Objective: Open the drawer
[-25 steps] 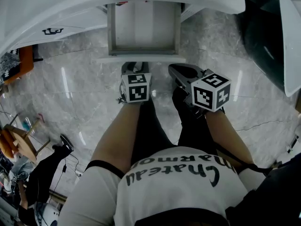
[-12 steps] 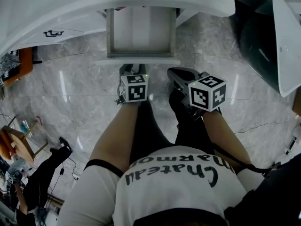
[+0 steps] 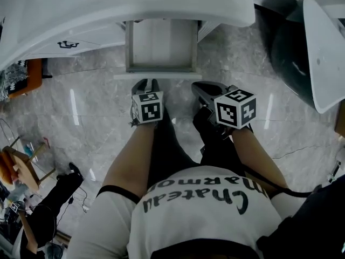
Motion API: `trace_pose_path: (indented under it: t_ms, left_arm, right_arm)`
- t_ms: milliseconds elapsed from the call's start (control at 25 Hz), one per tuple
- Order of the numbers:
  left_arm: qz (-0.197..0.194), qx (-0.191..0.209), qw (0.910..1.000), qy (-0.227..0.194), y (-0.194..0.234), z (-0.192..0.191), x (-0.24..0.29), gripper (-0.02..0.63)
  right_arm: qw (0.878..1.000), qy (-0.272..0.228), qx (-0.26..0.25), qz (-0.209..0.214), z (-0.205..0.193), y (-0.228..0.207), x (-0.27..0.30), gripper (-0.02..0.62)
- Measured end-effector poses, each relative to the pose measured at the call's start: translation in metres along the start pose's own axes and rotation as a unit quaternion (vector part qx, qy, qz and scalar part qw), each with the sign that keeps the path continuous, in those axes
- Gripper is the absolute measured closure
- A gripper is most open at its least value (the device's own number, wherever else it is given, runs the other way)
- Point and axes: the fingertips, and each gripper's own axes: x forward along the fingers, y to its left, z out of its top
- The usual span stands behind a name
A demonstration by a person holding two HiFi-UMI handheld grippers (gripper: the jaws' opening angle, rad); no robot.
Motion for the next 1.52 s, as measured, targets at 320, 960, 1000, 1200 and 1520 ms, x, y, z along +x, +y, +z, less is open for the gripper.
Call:
trace_pose_path:
  t_ms: [320,960,1000,1200,1520]
  left_arm:
    - [0.029,-0.015,0.9995,0.002,0.016,0.022,-0.027,0.514]
    - [-0.049,-0.094,0.9827,-0.152,0.017,0.107,-0.21,0.561]
    - [-0.058,-0.096,0.9783,-0.174,0.013,0.122,-0.222,0.561]
    - [-0.081,-0.082,0.9573,-0.265,-0.004,0.191,-0.271,0.565]
    - [-0.118,-0.048,0.9262,-0.355,-0.025,0.25,-0.348,0.565]
  right_arm:
    - [0.999,0.012,-0.049,-0.011,0.019,0.005,-0.025,0.583]
    - [0.987,-0.027,-0.156,-0.005,0.119,0.043,-0.094,0.583]
    - [0.986,-0.031,-0.165,-0.005,0.127,0.046,-0.097,0.583]
    - [0.978,-0.084,-0.192,0.013,0.18,0.074,-0.114,0.584]
    - [0.955,-0.167,-0.237,0.063,0.233,0.133,-0.145,0.584]
